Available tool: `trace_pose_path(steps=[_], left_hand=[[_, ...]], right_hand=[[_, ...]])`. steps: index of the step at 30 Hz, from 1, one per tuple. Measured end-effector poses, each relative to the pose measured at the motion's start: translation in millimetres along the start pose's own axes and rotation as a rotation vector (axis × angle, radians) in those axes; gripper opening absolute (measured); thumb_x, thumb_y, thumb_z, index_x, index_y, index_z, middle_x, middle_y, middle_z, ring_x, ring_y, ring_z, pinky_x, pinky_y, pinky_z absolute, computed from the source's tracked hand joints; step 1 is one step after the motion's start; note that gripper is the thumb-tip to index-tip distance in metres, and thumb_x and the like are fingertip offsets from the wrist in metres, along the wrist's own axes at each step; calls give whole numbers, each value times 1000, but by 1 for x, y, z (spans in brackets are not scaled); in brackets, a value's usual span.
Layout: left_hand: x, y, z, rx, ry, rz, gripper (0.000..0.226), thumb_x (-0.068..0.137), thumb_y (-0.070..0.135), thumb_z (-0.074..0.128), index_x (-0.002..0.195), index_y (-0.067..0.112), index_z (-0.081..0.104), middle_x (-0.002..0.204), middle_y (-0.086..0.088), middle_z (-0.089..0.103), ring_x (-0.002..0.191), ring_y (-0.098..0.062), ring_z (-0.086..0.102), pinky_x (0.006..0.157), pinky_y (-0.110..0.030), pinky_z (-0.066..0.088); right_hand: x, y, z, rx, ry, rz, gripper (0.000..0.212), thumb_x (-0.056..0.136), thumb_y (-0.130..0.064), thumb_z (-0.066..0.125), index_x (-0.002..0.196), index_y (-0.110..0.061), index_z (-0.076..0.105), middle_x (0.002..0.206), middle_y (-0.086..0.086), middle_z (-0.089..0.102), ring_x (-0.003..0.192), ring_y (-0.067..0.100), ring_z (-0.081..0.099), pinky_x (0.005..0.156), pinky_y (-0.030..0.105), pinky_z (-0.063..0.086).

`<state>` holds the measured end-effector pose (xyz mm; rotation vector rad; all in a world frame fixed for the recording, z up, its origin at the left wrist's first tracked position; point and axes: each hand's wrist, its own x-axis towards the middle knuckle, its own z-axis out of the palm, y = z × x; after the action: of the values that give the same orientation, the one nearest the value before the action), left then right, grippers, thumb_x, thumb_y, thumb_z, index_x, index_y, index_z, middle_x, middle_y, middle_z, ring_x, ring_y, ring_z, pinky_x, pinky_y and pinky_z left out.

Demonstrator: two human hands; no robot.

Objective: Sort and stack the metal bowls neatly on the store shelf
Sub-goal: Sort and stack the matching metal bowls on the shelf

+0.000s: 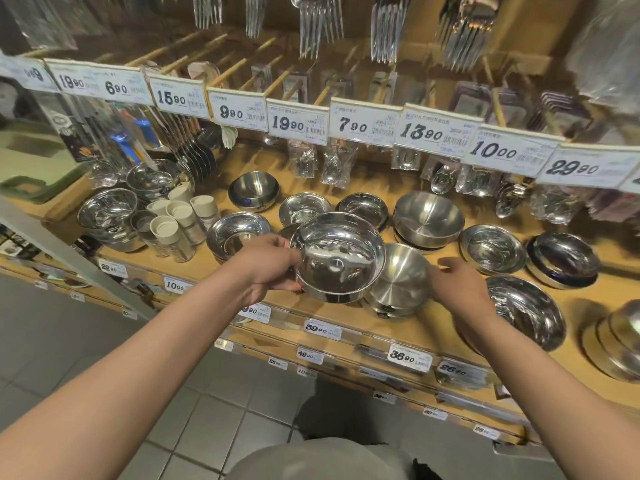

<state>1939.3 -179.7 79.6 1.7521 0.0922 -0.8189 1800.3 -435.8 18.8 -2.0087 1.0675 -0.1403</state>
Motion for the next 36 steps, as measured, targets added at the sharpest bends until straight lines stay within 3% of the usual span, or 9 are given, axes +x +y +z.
trace_pose_path(steps=[3, 6, 12, 17, 21, 25, 29, 33, 36], left_hand=[[1, 9, 25, 32, -95, 4, 17, 91, -5, 65, 91, 6, 52, 88, -19, 70, 68, -30, 70, 44, -27, 59], [3, 19, 59, 84, -202, 26, 18, 88, -7, 66, 90, 6, 53, 87, -18, 68, 63, -25, 69, 43, -27, 58], [-3, 30, 129, 189, -404, 52, 32, 84, -4, 67, 109, 10, 55, 86, -19, 69, 68, -30, 65, 65, -36, 59], [-4, 47, 172, 498, -509, 194, 37, 94, 39, 66, 118, 11, 62, 99, -7, 63, 82, -21, 62, 81, -37, 60], [-8, 72, 207, 621, -469, 348, 37, 97, 41, 61, 121, 13, 67, 92, 2, 61, 69, -8, 58, 53, -18, 54], [-19, 87, 244, 823, -568, 288, 25, 99, 20, 59, 115, 0, 60, 67, -1, 57, 39, -7, 50, 37, -17, 39], [-20, 79, 271, 761, -416, 252, 12, 97, -5, 46, 105, 1, 54, 75, -12, 56, 32, -9, 56, 33, -18, 44], [-14, 51, 297, 587, -238, 197, 6, 98, -2, 47, 102, 0, 51, 92, -24, 70, 67, -31, 75, 64, -40, 64], [-16, 29, 318, 273, -124, 129, 16, 98, 4, 55, 113, 5, 48, 106, -19, 65, 74, -27, 71, 43, -30, 58]], right_hand=[[-24, -19, -23, 440, -250, 30, 21, 99, -25, 58, 106, -11, 71, 96, 9, 70, 79, 21, 68, 71, 35, 58], [-35, -20, -52, 511, -372, 62, 26, 94, -31, 67, 116, -17, 69, 107, 8, 73, 92, 24, 74, 73, 32, 61], [-40, 16, -113, 444, -236, 72, 24, 89, 2, 66, 107, -11, 73, 98, 10, 77, 80, 22, 76, 59, 26, 61], [-28, 41, -161, 201, -124, 39, 16, 87, 0, 61, 96, 1, 74, 91, 28, 70, 71, 18, 68, 59, 32, 60], [-22, 50, -188, 104, -168, 22, 18, 91, 0, 55, 94, 9, 70, 79, 17, 69, 56, 8, 67, 47, 20, 52], [-12, 54, -204, -21, -172, -70, 19, 93, -4, 57, 98, 4, 74, 70, -4, 67, 43, -3, 57, 39, 13, 44], [5, 65, -217, 69, -116, -45, 17, 94, -22, 65, 107, -17, 73, 90, -2, 69, 49, 1, 61, 42, 13, 46], [14, 86, -215, 375, -262, 152, 33, 86, -40, 75, 108, -19, 63, 110, 6, 65, 69, 10, 74, 50, 23, 57], [22, 96, -204, 504, -304, 163, 33, 85, -33, 77, 102, -12, 58, 107, 7, 66, 88, 19, 72, 57, 30, 62]])
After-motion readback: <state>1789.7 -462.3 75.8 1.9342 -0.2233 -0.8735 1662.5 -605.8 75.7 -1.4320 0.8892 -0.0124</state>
